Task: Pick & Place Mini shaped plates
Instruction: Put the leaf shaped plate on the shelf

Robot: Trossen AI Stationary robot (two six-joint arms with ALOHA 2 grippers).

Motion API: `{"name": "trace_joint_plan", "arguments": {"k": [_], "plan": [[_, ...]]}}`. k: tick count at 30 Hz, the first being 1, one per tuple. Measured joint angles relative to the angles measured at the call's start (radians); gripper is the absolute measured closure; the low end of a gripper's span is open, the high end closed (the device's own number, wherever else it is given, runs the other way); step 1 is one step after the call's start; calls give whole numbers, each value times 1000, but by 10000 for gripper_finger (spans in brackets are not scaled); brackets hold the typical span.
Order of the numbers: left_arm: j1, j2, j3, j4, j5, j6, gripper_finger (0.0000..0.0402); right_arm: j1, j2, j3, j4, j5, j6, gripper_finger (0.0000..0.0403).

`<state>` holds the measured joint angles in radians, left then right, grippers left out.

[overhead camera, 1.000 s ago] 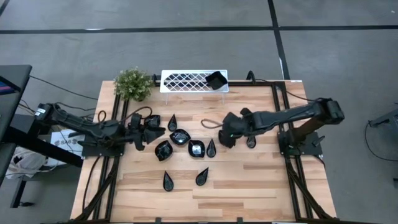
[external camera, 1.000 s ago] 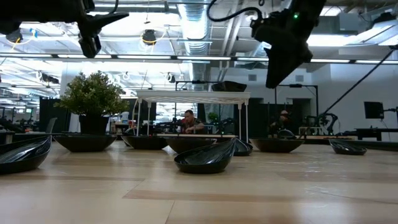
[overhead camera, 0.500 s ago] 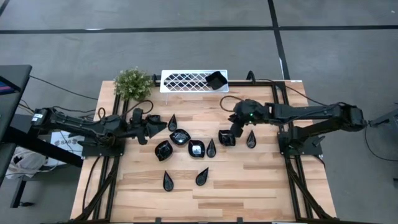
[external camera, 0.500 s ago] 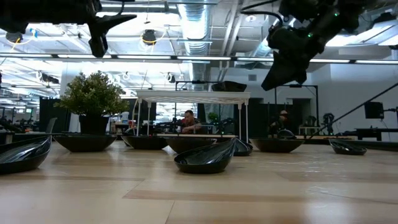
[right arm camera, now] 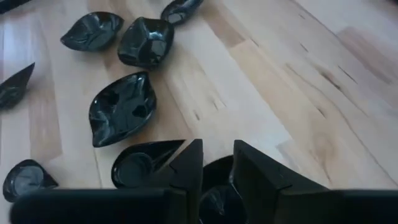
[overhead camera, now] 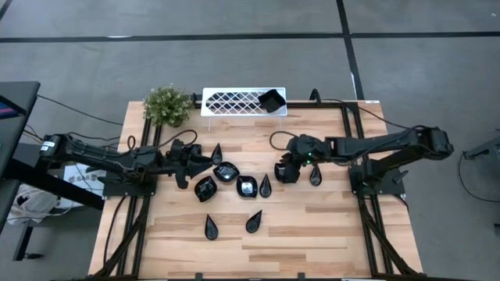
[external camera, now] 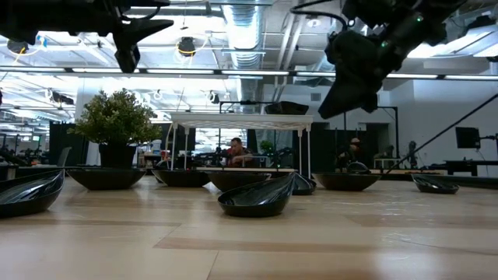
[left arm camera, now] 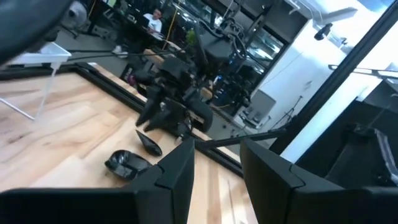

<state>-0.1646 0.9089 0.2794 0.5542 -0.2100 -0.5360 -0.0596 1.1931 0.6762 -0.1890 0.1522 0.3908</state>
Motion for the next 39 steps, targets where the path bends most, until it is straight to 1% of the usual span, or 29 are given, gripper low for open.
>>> {"name": "trace_joint_plan", "arguments": {"k": [3,9,14,18,20,22,24,27,31,34,39], "plan": [[0,0,0,0,0,14,271,9,3,1,-20,35,0,299],[0,0,0,0,0,3,271,-12,3,1,-74,58,41,256],[-5,0,0,0,14,-22,271,-36,5,1,-137,59,56,215],[-5,0,0,0,25,-28,271,-51,5,1,-184,56,82,196],[-5,0,0,0,25,-29,271,-54,5,1,-211,55,74,192],[-5,0,0,0,25,-29,271,-56,5,-10,-238,56,9,191],[-5,0,0,0,25,-29,271,-66,6,-35,-244,41,-16,191],[-5,0,0,0,27,-29,271,-73,6,-49,-235,-19,10,196],[-5,0,0,0,31,-29,271,-51,6,-69,-198,-21,18,202],[-5,0,0,0,32,-29,271,-54,6,-74,-156,-22,14,204],[-5,0,0,0,32,-23,271,-86,51,-76,-154,-77,44,199]]}}
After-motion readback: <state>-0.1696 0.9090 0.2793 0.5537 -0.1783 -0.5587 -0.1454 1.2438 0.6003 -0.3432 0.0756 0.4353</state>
